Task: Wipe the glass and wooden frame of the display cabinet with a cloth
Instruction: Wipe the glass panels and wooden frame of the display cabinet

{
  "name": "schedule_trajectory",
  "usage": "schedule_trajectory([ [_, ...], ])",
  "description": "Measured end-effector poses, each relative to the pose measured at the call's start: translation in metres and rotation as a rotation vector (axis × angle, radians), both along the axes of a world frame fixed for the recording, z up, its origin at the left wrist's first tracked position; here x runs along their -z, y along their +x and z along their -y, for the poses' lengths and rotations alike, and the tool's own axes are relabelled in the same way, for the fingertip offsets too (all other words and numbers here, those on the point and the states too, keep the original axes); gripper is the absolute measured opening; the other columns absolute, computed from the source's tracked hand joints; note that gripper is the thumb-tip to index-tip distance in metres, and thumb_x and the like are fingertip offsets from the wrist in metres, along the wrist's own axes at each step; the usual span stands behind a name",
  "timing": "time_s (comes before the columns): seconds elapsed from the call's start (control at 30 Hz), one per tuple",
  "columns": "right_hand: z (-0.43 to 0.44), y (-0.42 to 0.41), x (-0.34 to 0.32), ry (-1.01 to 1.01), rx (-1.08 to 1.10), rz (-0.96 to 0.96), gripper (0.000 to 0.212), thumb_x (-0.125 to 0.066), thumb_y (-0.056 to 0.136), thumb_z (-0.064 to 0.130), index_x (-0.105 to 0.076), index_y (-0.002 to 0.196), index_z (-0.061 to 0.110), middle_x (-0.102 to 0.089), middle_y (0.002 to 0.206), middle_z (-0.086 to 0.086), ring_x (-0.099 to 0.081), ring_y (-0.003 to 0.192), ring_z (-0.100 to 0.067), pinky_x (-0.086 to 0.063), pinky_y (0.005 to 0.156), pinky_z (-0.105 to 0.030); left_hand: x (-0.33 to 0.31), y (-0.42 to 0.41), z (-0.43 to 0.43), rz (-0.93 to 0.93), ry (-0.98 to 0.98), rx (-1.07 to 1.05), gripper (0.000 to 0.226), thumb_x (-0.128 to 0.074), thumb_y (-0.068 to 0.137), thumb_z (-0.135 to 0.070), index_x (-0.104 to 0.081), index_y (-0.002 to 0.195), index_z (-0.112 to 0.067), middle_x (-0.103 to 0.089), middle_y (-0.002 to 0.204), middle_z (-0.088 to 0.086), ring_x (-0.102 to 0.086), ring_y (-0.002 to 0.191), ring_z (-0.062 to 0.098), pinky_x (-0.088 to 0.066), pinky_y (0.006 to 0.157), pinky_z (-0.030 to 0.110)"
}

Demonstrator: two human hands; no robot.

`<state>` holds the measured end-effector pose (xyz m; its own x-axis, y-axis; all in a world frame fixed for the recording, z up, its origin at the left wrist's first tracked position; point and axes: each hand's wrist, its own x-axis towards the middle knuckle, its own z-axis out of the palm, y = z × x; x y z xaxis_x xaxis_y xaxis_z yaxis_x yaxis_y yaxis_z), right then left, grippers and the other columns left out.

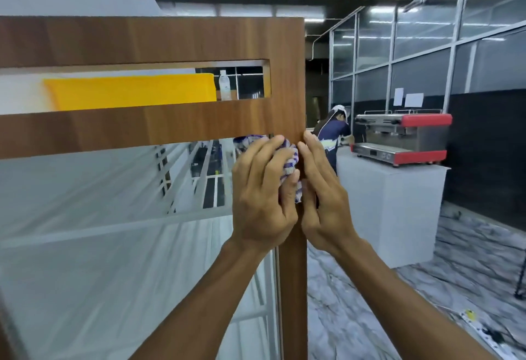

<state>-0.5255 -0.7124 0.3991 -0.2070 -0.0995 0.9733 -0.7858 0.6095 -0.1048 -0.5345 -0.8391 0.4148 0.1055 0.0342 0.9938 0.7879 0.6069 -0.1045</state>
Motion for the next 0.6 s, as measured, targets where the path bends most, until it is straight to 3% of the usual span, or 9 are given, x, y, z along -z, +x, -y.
schedule_trajectory([
  [0.17,-0.013,0.006,0.0,0.001,-0.024,0.074,0.056,-0.042,0.095,-0.008,-0.036,0.151,-0.007,-0.031,0.162,-0.019,-0.029,0.153,-0.021,-0.031,0.123,-0.038,0.021,-0.011,-0.01,0.086,-0.051,-0.143,0.045,-0.051,0.106,-0.026,-0.057,0.144,-0.002,-0.042,0.156,0.023,-0.029,0.15,0.038,-0.021,0.127,0.047],
  [0.27,-0.021,0.003,0.005,0.008,-0.021,0.084,0.053,-0.043,0.097,-0.008,-0.039,0.15,-0.006,-0.041,0.157,-0.018,-0.039,0.148,-0.021,-0.038,0.119,-0.039,0.034,-0.015,-0.017,0.072,-0.016,-0.122,0.043,-0.055,0.104,-0.021,-0.058,0.142,0.0,-0.044,0.154,0.025,-0.03,0.149,0.04,-0.024,0.125,0.053],
  [0.4,-0.026,-0.006,0.005,-0.031,-0.091,0.041,0.051,-0.046,0.097,-0.008,-0.043,0.147,-0.006,-0.052,0.149,-0.016,-0.05,0.14,-0.018,-0.046,0.113,-0.033,0.031,-0.018,-0.027,0.062,0.034,-0.075,0.04,-0.058,0.102,-0.015,-0.058,0.139,0.001,-0.042,0.152,0.021,-0.033,0.147,0.04,-0.026,0.125,0.049],
  [0.53,-0.027,-0.021,0.01,-0.081,-0.237,-0.001,0.047,-0.047,0.097,-0.008,-0.045,0.145,-0.006,-0.055,0.145,-0.016,-0.055,0.136,-0.017,-0.048,0.109,-0.033,0.026,-0.017,-0.034,0.034,0.053,-0.171,0.038,-0.061,0.1,-0.014,-0.062,0.134,0.003,-0.046,0.15,0.02,-0.035,0.144,0.039,-0.027,0.125,0.048],
  [0.6,-0.031,-0.03,0.01,-0.108,-0.306,0.002,0.045,-0.048,0.099,-0.003,-0.049,0.143,-0.006,-0.062,0.139,-0.01,-0.065,0.122,-0.02,-0.056,0.099,-0.037,0.025,-0.015,-0.039,0.045,0.076,-0.241,0.038,-0.061,0.1,-0.013,-0.062,0.134,0.002,-0.049,0.149,0.022,-0.035,0.144,0.04,-0.026,0.125,0.049],
])
